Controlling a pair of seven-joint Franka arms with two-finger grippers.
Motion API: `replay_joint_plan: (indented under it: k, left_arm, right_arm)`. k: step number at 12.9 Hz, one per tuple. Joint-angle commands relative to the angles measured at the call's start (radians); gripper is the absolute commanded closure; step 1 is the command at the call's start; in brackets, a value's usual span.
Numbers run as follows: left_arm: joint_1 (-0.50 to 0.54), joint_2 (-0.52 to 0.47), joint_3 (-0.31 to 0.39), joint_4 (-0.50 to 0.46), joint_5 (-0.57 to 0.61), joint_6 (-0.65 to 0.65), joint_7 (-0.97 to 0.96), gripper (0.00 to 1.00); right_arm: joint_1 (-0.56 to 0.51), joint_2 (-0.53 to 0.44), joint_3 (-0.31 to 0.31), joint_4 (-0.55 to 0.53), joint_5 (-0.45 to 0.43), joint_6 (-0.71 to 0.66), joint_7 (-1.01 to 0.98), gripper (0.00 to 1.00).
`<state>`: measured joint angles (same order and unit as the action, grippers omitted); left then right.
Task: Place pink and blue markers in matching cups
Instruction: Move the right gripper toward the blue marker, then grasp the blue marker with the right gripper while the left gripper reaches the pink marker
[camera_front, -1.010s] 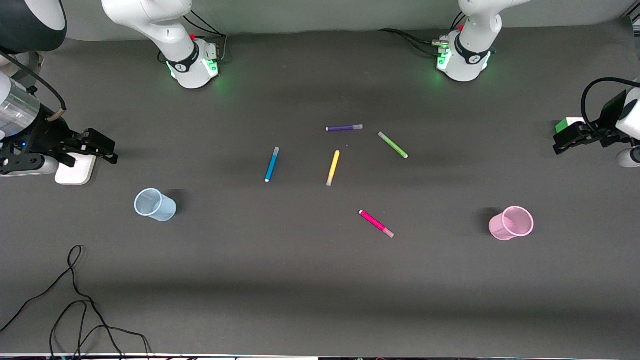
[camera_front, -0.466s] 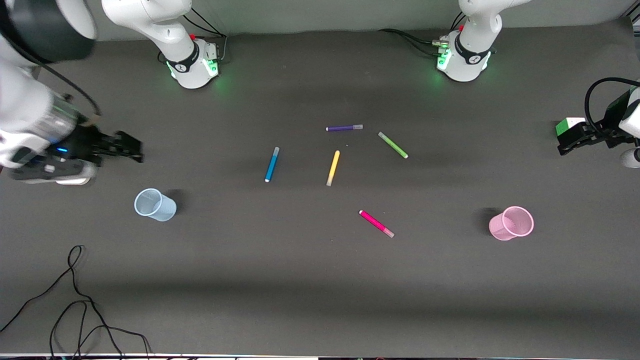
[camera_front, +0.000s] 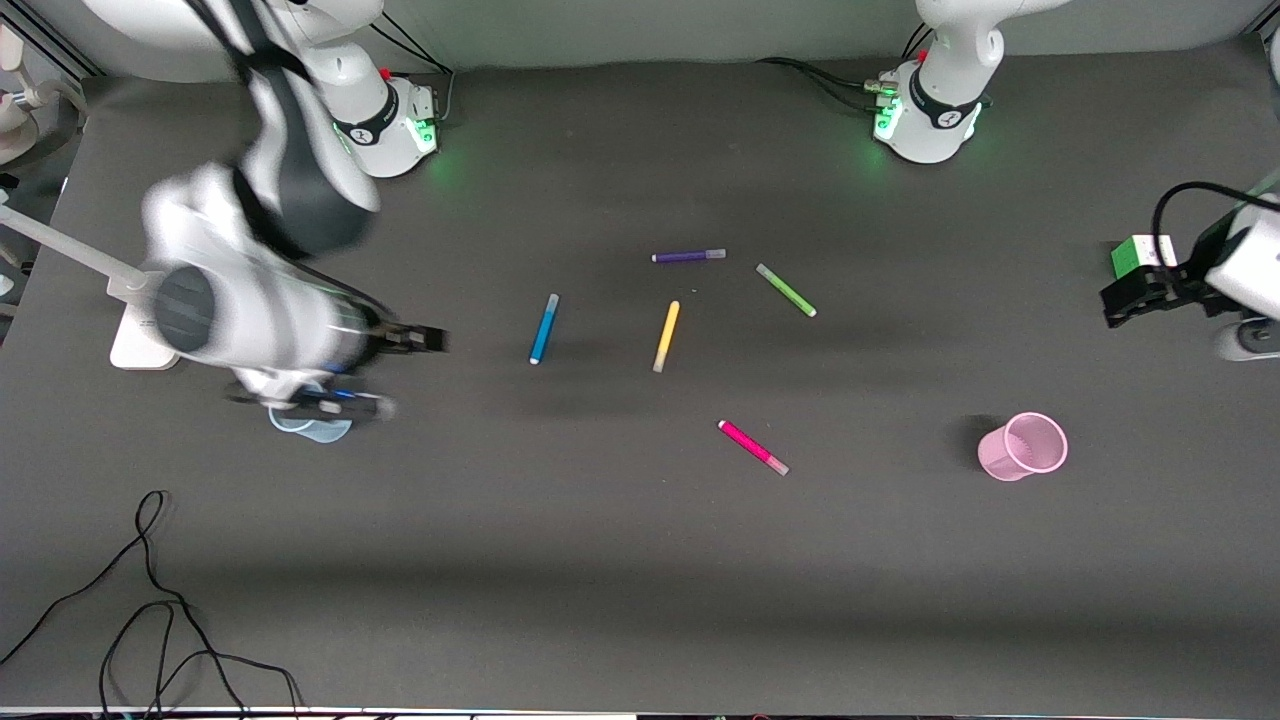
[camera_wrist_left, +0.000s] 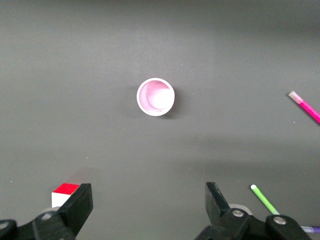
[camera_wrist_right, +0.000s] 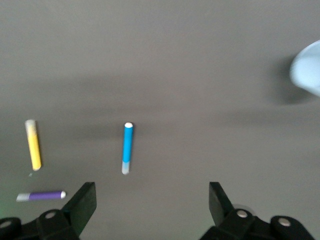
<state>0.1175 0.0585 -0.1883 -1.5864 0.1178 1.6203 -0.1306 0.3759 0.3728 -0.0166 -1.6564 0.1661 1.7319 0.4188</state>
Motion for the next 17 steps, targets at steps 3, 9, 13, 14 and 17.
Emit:
replay_joint_plan:
  k: [3, 9, 13, 14, 17]
  left_arm:
    - [-0.096, 0.027, 0.066, 0.025, 0.008, -0.023, -0.001, 0.00]
    - [-0.292, 0.255, 0.052, 0.031, -0.033, -0.024, -0.359, 0.00]
    - [-0.352, 0.458, 0.052, 0.095, -0.212, 0.152, -0.668, 0.00]
    - [-0.357, 0.493, 0.052, 0.095, -0.246, 0.221, -0.702, 0.00]
    - [-0.419, 0.621, 0.052, 0.098, -0.254, 0.407, -0.875, 0.00]
  right_arm:
    - [0.044, 0.104, 0.036, -0.219, 0.062, 0.332, 0.106, 0.00]
    - [0.063, 0.211, 0.053, -0.261, 0.207, 0.426, 0.147, 0.11]
    - [0.080, 0.222, 0.053, -0.266, 0.207, 0.442, 0.169, 0.58]
    - [0.078, 0.222, 0.053, -0.267, 0.207, 0.449, 0.169, 0.68]
    - [0.077, 0.222, 0.053, -0.264, 0.207, 0.469, 0.169, 0.92]
